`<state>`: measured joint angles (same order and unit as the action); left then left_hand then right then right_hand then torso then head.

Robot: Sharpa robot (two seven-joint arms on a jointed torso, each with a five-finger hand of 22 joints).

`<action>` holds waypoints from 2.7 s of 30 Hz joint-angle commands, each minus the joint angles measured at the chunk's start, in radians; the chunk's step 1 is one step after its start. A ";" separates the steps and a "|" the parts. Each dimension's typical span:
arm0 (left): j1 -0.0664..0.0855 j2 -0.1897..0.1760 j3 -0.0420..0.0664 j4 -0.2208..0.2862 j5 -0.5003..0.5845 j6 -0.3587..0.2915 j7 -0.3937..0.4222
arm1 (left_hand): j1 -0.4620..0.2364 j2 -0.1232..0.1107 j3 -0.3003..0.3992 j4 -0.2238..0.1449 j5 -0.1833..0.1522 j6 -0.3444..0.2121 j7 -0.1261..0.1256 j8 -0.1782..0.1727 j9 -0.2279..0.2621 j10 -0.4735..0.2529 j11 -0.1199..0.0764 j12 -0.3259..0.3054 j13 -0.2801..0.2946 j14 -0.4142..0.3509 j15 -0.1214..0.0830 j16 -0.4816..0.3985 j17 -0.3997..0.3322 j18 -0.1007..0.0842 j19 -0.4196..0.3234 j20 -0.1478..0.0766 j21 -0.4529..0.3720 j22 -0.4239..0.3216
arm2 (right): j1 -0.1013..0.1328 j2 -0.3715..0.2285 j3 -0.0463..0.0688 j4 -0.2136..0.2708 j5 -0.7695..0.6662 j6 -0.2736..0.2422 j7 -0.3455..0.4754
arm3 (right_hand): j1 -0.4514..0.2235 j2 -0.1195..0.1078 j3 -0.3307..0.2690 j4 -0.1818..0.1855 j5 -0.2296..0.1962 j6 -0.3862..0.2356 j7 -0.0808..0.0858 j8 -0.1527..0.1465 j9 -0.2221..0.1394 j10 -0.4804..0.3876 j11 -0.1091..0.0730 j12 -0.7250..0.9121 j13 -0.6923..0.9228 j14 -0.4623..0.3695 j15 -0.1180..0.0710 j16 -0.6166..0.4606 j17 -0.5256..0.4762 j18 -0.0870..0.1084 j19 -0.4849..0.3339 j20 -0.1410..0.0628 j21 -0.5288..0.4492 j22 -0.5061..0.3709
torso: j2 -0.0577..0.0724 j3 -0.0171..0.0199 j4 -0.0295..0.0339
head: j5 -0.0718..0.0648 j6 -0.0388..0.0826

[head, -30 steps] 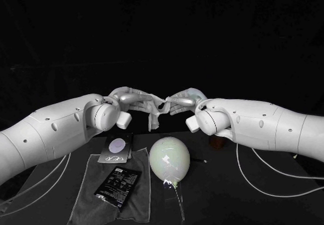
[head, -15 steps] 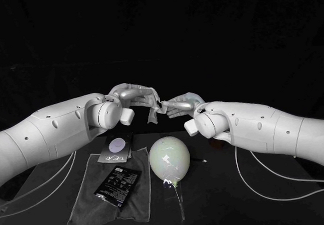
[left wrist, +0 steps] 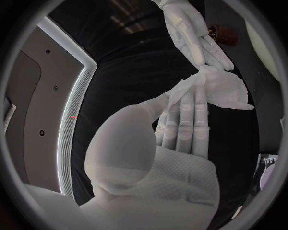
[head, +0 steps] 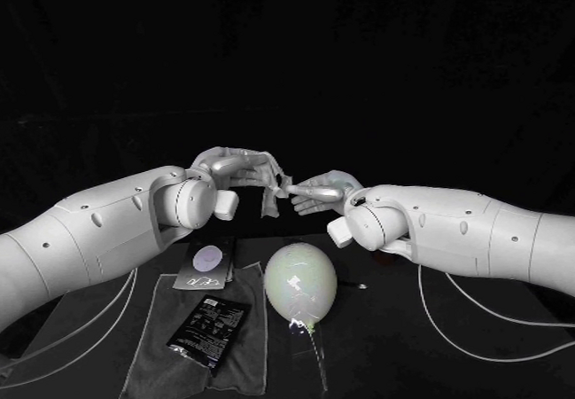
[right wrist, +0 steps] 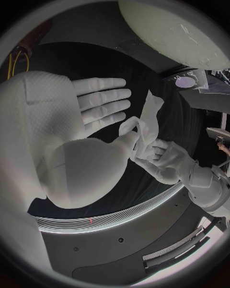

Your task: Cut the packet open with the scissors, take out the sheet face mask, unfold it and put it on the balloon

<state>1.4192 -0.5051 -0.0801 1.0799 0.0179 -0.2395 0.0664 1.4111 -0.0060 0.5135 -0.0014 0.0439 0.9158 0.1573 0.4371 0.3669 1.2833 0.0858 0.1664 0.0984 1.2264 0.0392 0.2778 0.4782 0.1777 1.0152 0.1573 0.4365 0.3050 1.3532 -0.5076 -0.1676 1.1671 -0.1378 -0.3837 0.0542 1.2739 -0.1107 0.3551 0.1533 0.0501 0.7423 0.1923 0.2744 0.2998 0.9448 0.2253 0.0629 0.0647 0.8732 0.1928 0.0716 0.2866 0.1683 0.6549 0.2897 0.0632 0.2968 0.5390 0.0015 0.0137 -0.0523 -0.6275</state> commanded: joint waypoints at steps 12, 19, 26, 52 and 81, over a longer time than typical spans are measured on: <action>0.002 0.004 0.002 0.008 0.015 -0.011 0.004 | 0.008 0.007 0.005 0.000 0.004 -0.001 -0.002 0.006 0.122 0.009 -0.001 0.004 -0.002 0.008 -0.002 0.006 0.002 0.007 0.009 -0.003 0.005 0.001 | -0.006 0.028 0.000 -0.024 0.023 0.008 0.036 | 0.025 0.008 -0.034 0.011 -0.003 -0.014 0.084 -0.008 -0.002 -0.014 0.000 0.005 0.000 -0.012 0.004 -0.005 -0.013 -0.007 -0.005 0.001 -0.004 -0.029 | 0.001 -0.0003 0.0016 | -0.001 0.003; 0.002 -0.001 0.002 0.016 0.016 0.001 0.008 | 0.008 0.007 0.005 0.000 0.004 -0.001 -0.002 0.006 0.122 0.010 -0.001 0.004 -0.002 0.009 -0.003 0.006 0.002 0.007 0.010 -0.003 0.006 0.001 | -0.008 0.038 0.000 -0.052 0.031 -0.009 0.032 | 0.023 0.023 -0.052 0.029 -0.002 -0.017 0.087 -0.009 -0.002 -0.016 0.001 0.006 0.000 -0.014 0.006 -0.004 -0.020 -0.008 -0.002 0.001 -0.004 -0.043 | 0.001 -0.0009 0.0007 | -0.002 0.002; 0.002 -0.004 0.002 0.025 0.017 0.009 0.014 | 0.008 0.007 0.005 0.000 0.004 -0.001 -0.002 0.006 0.122 0.011 -0.002 0.004 -0.002 0.010 -0.003 0.006 0.003 0.007 0.010 -0.004 0.006 0.001 | -0.022 0.048 0.000 -0.077 0.033 -0.007 0.012 | 0.029 0.034 -0.059 0.035 -0.002 -0.018 0.089 -0.010 -0.003 -0.018 0.003 0.006 0.000 -0.016 0.006 -0.005 -0.024 -0.009 0.004 0.001 -0.003 -0.048 | 0.001 -0.0002 0.0002 | 0.001 0.002; 0.002 -0.005 0.002 0.044 0.018 0.039 0.009 | 0.007 0.007 0.004 0.000 0.004 -0.001 -0.003 0.007 0.124 0.015 -0.002 0.004 -0.003 0.014 -0.004 0.007 0.004 0.006 0.013 -0.005 0.007 0.001 | -0.034 0.058 0.001 -0.066 0.100 -0.027 0.133 | 0.111 0.093 -0.068 0.042 -0.002 0.065 0.033 0.022 0.004 0.064 -0.040 0.039 0.003 0.038 -0.020 0.016 -0.040 0.010 0.045 -0.001 0.001 -0.092 | 0.001 -0.0003 0.0009 | 0.003 -0.001; 0.002 -0.022 0.002 0.027 0.006 0.014 0.013 | 0.007 0.006 0.004 0.001 0.004 -0.001 -0.004 0.007 0.125 0.017 -0.003 0.004 -0.003 0.016 -0.005 0.007 0.005 0.006 0.015 -0.007 0.007 0.001 | -0.029 -0.002 0.002 -0.026 0.030 -0.032 0.189 | 0.185 0.097 0.170 -0.077 -0.002 0.213 -0.019 0.102 0.045 0.259 -0.099 0.038 -0.002 0.153 -0.063 0.048 -0.045 0.018 0.148 -0.024 0.005 -0.133 | 0.000 0.0006 -0.0019 | 0.004 0.008</action>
<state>1.4188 -0.5264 -0.0806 1.1073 0.0386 -0.2197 0.0667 1.4117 -0.0074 0.5131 -0.0018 0.0438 0.9121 0.1539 0.4408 0.3846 1.2941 0.0821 0.1646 0.0963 1.2335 0.0359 0.2814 0.4815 0.1685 1.0220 0.1502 0.4403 0.3050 1.3228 -0.5062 -0.1664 1.1387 -0.0808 -0.4253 0.2288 1.4670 -0.0124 0.5193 0.0757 0.0420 0.9502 0.1715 0.3718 0.3438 1.1976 0.1267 0.1034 0.0641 1.0201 0.1284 0.1250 0.2425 0.1691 0.7966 0.2664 0.0751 0.1639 0.5388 0.0016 0.0120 -0.0478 -0.6211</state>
